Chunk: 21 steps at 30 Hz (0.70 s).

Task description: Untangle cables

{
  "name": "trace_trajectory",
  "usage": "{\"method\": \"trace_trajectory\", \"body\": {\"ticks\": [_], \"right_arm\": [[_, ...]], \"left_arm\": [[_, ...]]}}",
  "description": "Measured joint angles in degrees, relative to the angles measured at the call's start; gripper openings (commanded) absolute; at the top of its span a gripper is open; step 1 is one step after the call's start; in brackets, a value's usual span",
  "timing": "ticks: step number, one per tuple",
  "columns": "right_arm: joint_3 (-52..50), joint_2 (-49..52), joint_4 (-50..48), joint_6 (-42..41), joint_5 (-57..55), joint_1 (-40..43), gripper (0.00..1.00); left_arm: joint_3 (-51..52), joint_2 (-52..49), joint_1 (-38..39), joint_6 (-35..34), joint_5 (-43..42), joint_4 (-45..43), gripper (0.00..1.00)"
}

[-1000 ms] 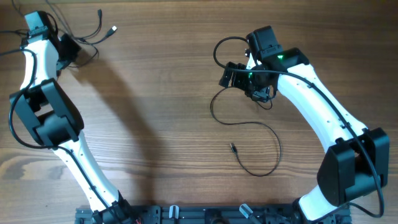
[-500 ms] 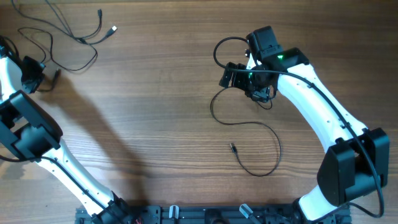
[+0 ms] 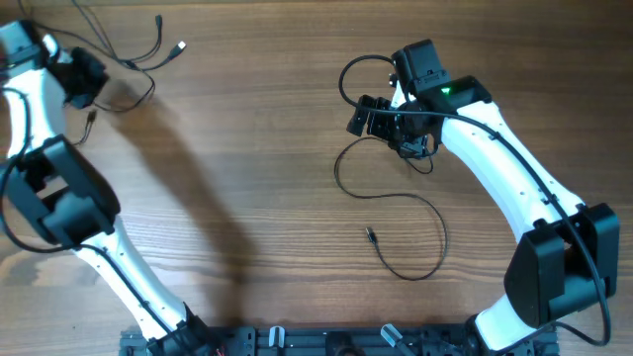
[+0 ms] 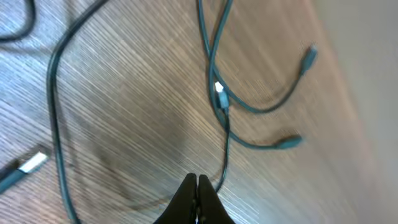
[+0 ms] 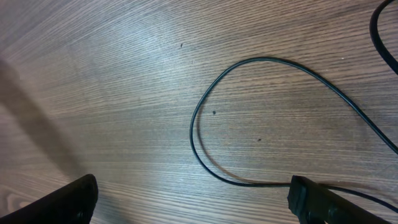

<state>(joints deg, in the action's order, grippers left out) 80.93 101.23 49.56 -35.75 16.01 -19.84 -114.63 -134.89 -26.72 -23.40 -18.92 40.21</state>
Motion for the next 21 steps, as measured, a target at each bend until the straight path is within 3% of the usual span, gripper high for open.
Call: {"method": "trace_trajectory", "body": {"ticks": [5, 10, 21], "right_arm": [[0.00, 0.00, 0.55, 0.00, 0.00, 0.00, 1.00], [0.00, 0.00, 0.66, 0.02, 0.00, 0.00, 1.00], [0.00, 0.00, 1.64, 0.02, 0.00, 0.00, 1.00]], "left_arm": [[2.19, -1.79, 6.43, 0.17, 9.94, 1.42, 0.04], [3.15, -3.30, 6.51, 0.20, 17.51, 3.74, 0.04], [3.32, -2.36, 3.41, -0.74, 21.22, 12.61, 0.04]]}}
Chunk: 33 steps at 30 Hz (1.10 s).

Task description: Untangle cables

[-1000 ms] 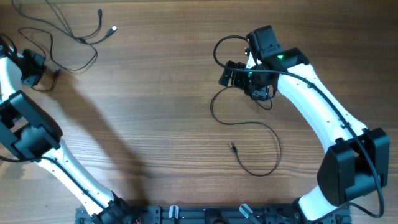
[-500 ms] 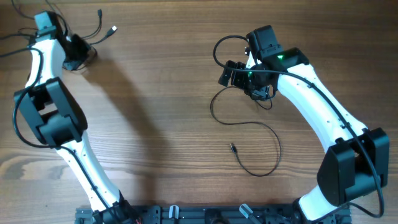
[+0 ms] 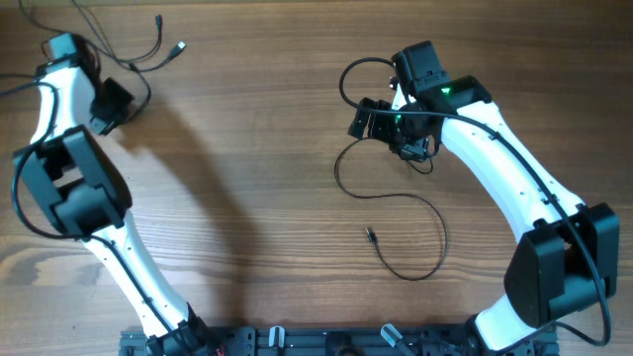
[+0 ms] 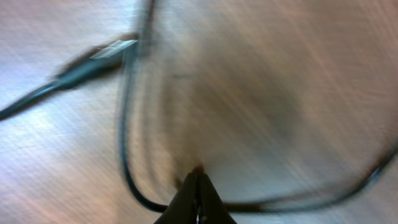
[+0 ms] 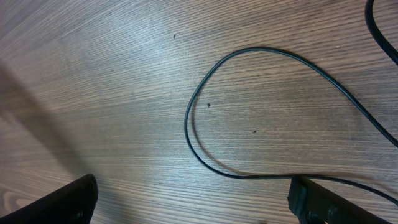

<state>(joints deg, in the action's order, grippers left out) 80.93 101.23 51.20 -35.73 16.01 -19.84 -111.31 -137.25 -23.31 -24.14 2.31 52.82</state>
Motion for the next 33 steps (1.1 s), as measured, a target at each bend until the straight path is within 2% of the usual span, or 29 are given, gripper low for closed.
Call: {"method": "trace_trajectory", "body": {"ticks": [3, 8, 14, 17, 20, 23, 27, 33], "right_arm": [[0.00, 0.00, 0.07, 0.00, 0.00, 0.00, 1.00], [0.00, 0.00, 0.15, 0.00, 0.00, 0.00, 1.00], [0.00, 0.00, -0.90, 0.00, 0.00, 0.00, 1.00], [0.00, -0.02, -1.27, -0.02, 0.00, 0.00, 1.00], [0.00, 0.00, -1.51, -0.02, 0.00, 0.00, 1.00], [0.00, 0.00, -1.22, 0.00, 0.00, 0.00, 1.00], [0.00, 0.00, -0.76, 0.00, 0.00, 0.00, 1.00], [0.00, 0.00, -0.66, 0.00, 0.00, 0.00, 1.00]], "left_arm": [[0.00, 0.24, -6.23, -2.29, -0.44, 4.00, 0.04], [0.87, 0.90, -14.21, -3.43, -3.80, 3.39, 0.04], [2.25, 3.98, -11.91, -0.33, -17.31, -6.23, 0.04], [2.25, 5.51, -8.28, 1.01, -18.49, -7.91, 0.04], [2.32, 5.68, -2.67, 2.62, -12.39, -5.99, 0.04], [4.42, 5.70, -0.35, 3.10, -1.75, -3.85, 0.04], [9.31, 5.70, -4.24, 3.52, 6.78, -2.25, 0.04], [11.26, 6.32, -11.91, 3.74, 9.22, -4.96, 0.04]]}}
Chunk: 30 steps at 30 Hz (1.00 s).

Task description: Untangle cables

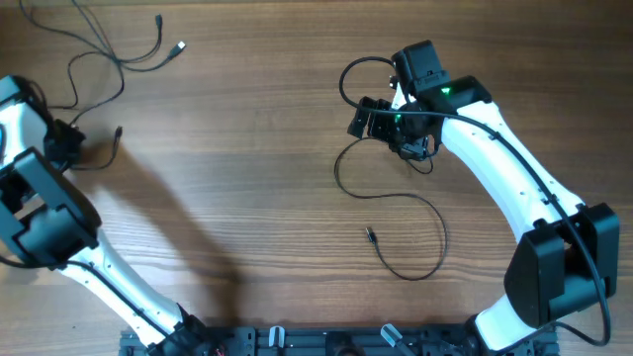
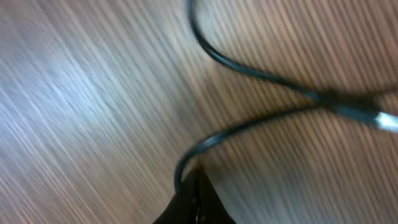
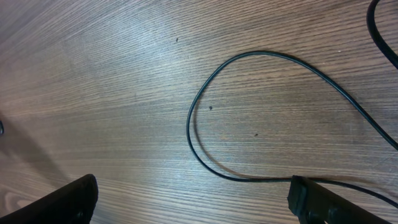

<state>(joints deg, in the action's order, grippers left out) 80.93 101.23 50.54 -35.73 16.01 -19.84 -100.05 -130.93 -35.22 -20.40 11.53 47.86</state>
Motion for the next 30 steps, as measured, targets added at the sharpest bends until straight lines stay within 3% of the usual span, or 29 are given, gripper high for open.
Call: {"method": "trace_trajectory", "body": {"ticks": [7, 14, 22, 28, 30], "right_arm": [[0.00, 0.00, 2.56, 0.07, -0.83, 0.00, 1.00], [0.00, 0.00, 2.58, 0.07, -1.51, 0.00, 1.00], [0.00, 0.00, 2.12, 0.07, -1.51, 0.00, 1.00], [0.00, 0.00, 0.57, 0.09, -1.53, 0.00, 1.00], [0.00, 0.00, 0.61, 0.07, -1.53, 0.00, 1.00]], "left_arm": [[1.14, -0.02, -2.54, 0.90, -0.59, -19.98, 0.04], [1.11, -0.02, -2.56, 6.43, -1.95, -30.73, 0.04], [-2.80, 1.33, -2.56, 2.29, -9.57, -23.06, 0.04], [-3.28, 8.94, -2.49, 0.72, -12.11, -8.22, 0.04], [-2.54, 8.94, -2.51, 0.55, -12.09, -7.39, 0.04]]}}
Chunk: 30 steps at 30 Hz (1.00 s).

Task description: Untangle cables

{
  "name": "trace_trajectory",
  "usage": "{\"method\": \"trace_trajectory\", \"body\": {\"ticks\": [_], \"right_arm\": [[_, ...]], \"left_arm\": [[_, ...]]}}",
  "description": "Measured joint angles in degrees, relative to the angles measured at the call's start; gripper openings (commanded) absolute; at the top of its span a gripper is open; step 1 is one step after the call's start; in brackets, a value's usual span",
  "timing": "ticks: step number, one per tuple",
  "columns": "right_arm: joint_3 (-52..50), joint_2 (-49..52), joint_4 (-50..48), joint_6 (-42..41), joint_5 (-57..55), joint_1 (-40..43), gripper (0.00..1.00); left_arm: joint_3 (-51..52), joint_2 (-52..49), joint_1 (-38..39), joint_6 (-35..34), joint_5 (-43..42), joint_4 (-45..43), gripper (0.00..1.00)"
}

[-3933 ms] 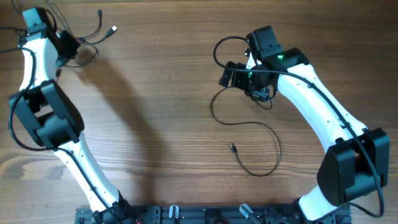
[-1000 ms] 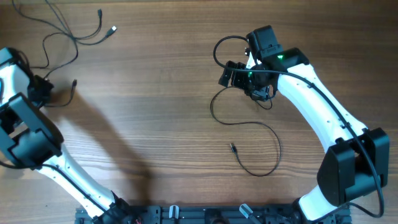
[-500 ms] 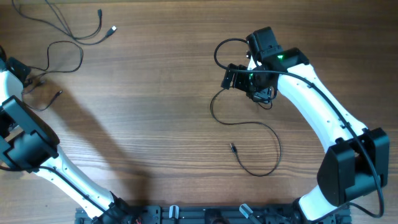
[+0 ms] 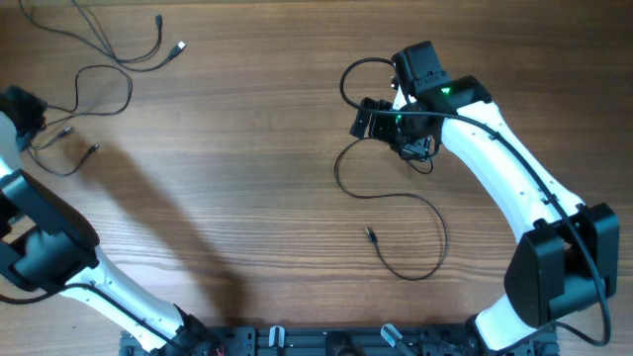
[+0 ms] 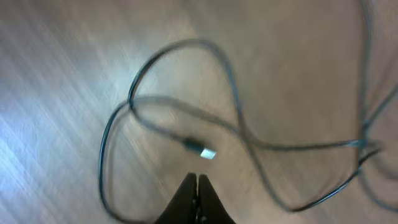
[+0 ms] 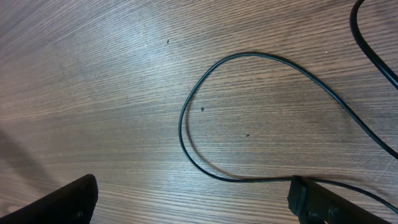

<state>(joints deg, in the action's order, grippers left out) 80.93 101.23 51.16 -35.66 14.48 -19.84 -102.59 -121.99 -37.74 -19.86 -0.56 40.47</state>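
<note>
A thin grey cable bundle point(image 4: 104, 74) with several plug ends lies at the table's far left corner. My left gripper point(image 4: 30, 111) is at the left edge, shut, and strands of the thin cable run up to it. In the left wrist view the shut gripper point(image 5: 197, 182) hangs above blurred loops and a silver plug point(image 5: 205, 153). A black cable point(image 4: 339, 170) curls at centre right, its plug end point(image 4: 369, 235) nearer the front. My right gripper point(image 4: 388, 133) stands wide open over it. The black cable's loop point(image 6: 186, 118) passes by the right finger point(image 6: 323, 200).
The wooden table point(image 4: 247, 198) carries only the two cable groups. The arms' bases and a black rail point(image 4: 316, 341) sit along the front edge. The left arm's long white links point(image 4: 109, 287) span the left side.
My left gripper moved back along the left edge and rose, and the thin cable's loop and free plug shifted left with it. The right arm and black cable barely moved.
First my left gripper was shut low beside the thin cables at the far left corner. It then sat nearer the bundle, then lower on the left edge with a strand pulled leftward, and now the loop is spread further. The right gripper stayed open over the black cable throughout.
</note>
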Motion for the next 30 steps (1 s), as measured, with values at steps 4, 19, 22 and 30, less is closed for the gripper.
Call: {"method": "trace_trajectory", "body": {"ticks": [4, 19, 22, 30], "right_arm": [[0.00, 0.00, 0.63, 0.02, 0.00, 0.00, 1.00], [0.00, 0.00, 0.46, 0.20, -0.02, 0.00, 1.00], [0.00, 0.00, 0.48, 0.22, -0.02, 0.00, 1.00], [0.00, 0.00, 1.97, 0.22, -0.17, 0.00, 1.00]], "left_arm": [[6.95, -0.33, -0.07, -2.12, 3.48, -1.95, 0.04], [10.49, -7.48, -4.39, 1.42, 6.27, -16.90, 0.04], [10.49, -8.48, -4.66, 4.79, 5.38, -21.05, 0.04], [7.17, -12.11, -4.70, 7.82, 3.43, -28.26, 0.04]]}}
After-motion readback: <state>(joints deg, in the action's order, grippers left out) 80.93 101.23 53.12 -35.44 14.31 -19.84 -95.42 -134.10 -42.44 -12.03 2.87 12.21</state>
